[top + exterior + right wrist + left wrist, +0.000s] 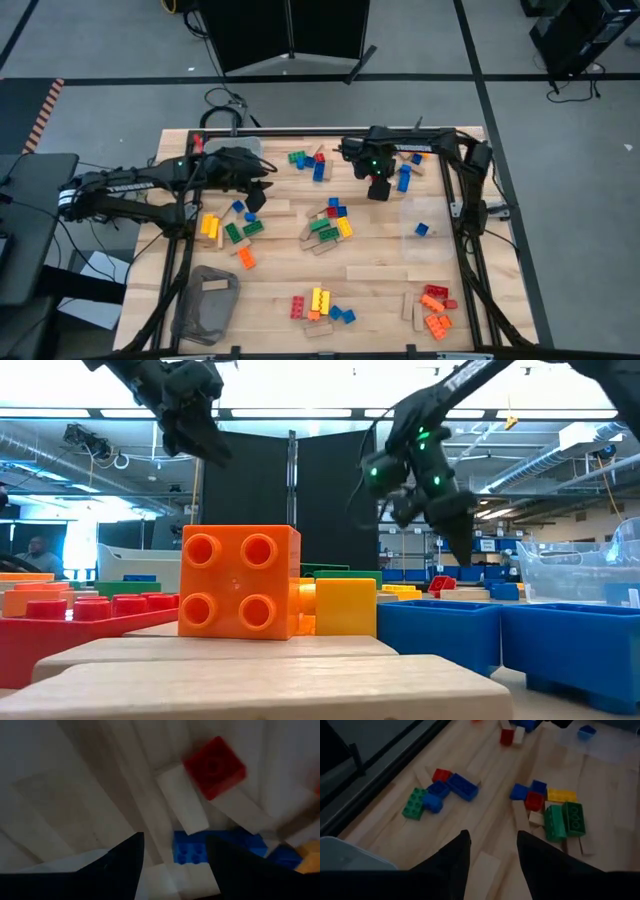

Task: Sort blocks by size
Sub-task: Put the brown block into the black bin

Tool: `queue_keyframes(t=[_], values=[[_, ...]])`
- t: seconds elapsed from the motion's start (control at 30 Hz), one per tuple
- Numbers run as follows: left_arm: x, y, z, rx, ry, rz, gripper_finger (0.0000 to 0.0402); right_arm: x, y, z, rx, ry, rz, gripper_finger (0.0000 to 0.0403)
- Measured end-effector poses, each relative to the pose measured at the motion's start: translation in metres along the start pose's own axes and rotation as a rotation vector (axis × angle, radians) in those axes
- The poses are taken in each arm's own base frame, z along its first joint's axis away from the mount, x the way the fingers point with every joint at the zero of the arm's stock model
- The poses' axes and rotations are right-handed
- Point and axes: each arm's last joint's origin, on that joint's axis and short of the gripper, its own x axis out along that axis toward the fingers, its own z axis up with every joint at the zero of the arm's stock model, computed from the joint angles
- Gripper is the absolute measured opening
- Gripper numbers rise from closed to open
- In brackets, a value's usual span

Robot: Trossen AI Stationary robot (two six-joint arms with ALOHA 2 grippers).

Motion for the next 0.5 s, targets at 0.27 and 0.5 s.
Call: queue_keyframes(t=[0.27,0.5], values=[[0.0,-0.003,-0.001,0.005,0.002,-0.01,0.017,0.036,-0.001,0.018,-0.041,0.105,0.056,0.0227],[0.0,-0.003,-0.001,0.005,0.003,-0.009,0.017,0.044,-0.001,0.024,-0.07,0.127,0.034,0.0225]])
